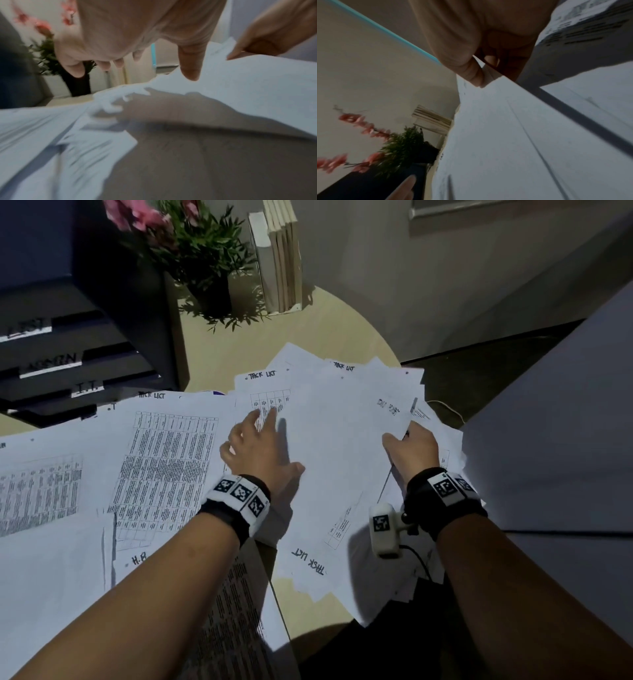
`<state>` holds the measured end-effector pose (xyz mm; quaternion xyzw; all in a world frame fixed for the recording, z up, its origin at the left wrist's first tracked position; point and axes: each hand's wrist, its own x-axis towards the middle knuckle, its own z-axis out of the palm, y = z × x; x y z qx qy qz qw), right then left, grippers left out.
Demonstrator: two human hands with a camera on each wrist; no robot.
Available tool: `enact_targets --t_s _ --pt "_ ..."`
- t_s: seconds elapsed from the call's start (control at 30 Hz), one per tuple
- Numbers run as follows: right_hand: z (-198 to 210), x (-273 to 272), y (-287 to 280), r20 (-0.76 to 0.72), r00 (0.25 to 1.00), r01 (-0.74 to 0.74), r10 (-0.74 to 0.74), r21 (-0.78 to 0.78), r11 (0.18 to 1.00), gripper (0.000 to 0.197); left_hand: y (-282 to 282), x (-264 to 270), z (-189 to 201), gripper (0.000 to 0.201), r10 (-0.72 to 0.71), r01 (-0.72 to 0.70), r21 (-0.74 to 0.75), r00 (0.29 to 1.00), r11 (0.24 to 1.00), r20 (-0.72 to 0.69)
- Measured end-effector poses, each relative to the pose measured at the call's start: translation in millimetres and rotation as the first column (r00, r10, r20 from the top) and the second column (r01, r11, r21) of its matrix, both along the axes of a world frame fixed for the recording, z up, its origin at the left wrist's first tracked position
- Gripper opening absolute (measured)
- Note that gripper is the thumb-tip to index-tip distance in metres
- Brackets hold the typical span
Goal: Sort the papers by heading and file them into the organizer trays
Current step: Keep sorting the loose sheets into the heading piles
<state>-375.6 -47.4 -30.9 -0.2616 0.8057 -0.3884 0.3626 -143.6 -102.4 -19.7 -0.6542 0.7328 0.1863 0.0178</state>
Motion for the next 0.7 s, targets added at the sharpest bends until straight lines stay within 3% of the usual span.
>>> enact_targets --t_s 0.1,0.17,0.23,0.33,0.37,0.43,0.5,0.57,0.63,0.7 --pt "24 16 -5 0.008 0.999 0.033 -0.033 -0.113 0.993 0.026 14 -18 10 0.111 -0.168 0.180 0.048 0.968 0.983 -0.189" --pt "36 32 -10 0.069 0.998 0.006 0.005 -0.160 0.987 0.023 25 -33 20 0.114 -0.190 0.264 0.147 0.902 0.953 -0.388" --pt "48 46 -12 0.119 0.988 -0.062 0.095 -0.251 0.966 0.027 35 -44 31 0.102 -0.188 0.291 0.122 0.831 0.949 -0.524" --pt "74 56 -10 0.284 0.913 -0.166 0.292 -0.395 0.903 0.024 35 -40 51 0.070 -0.064 0.073 -0.007 0.824 0.997 -0.562" --pt "78 55 -8 0.271 0.906 -0.202 0.326 -0.401 0.894 0.026 32 -35 57 0.062 -0.008 -0.012 -0.029 0.801 1.000 -0.599" --pt "75 45 -6 0.058 0.946 -0.281 0.320 -0.347 0.895 0.025 26 -22 71 0.043 0.105 -0.122 0.028 0.688 0.992 -0.718" --pt "66 32 -2 -0.073 0.959 -0.283 0.274 -0.209 0.936 0.047 23 -9 81 0.031 0.256 -0.164 0.201 0.465 0.966 -0.848" --pt "60 23 5 0.148 0.960 -0.210 0.236 -0.172 0.962 0.071 23 2 84 0.032 0.374 -0.168 0.339 0.277 0.926 -0.885" --pt "57 19 11 0.446 0.873 -0.122 0.195 -0.186 0.975 0.078 30 9 77 0.034 0.441 -0.193 0.402 0.239 0.895 -0.865" --pt "51 17 15 0.480 0.854 -0.126 0.199 -0.180 0.976 0.067 39 12 67 0.035 0.499 -0.224 0.452 0.252 0.863 -0.829"
